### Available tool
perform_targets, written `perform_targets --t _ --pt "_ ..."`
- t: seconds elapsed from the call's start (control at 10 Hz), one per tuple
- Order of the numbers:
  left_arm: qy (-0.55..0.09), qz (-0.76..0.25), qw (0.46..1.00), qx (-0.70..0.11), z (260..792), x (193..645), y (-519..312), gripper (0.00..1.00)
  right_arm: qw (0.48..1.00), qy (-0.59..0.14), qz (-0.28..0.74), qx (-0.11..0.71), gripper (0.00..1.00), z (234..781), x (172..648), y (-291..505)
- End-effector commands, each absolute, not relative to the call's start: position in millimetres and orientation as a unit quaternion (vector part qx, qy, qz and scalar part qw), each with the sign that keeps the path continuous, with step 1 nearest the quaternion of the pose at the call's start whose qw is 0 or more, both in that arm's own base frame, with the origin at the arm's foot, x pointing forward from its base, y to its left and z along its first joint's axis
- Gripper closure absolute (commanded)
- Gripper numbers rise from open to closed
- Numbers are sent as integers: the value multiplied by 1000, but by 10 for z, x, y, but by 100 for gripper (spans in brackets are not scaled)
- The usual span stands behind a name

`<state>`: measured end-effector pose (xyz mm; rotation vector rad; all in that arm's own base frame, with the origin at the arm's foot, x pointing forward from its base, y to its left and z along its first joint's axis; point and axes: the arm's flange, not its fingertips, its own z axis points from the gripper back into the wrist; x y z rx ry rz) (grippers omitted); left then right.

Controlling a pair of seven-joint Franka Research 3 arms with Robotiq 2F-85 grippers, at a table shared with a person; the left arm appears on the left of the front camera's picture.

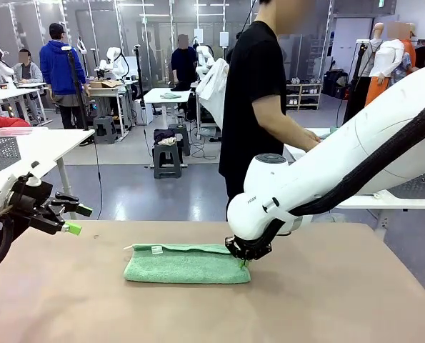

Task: Fold the towels and place them in the basket.
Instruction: When a person lays out a Towel with hook on the table, fold it in half twice.

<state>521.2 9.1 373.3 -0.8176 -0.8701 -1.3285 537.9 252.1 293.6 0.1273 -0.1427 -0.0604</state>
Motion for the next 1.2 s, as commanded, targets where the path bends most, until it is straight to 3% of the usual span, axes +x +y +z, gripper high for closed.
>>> perform_targets --t 0.0,0.5,1.1 --pt "-378 -578 628 -358 3744 5210 88 3 996 -72 -25 51 100 2964 5463 2244" --pt "-378 -578 628 -358 3744 5210 88 3 994 -91 -6 58 100 3251 5338 2141" --pt "-378 -578 628 -358 3744 5210 88 3 991 -134 19 10 100 3879 4875 2894"
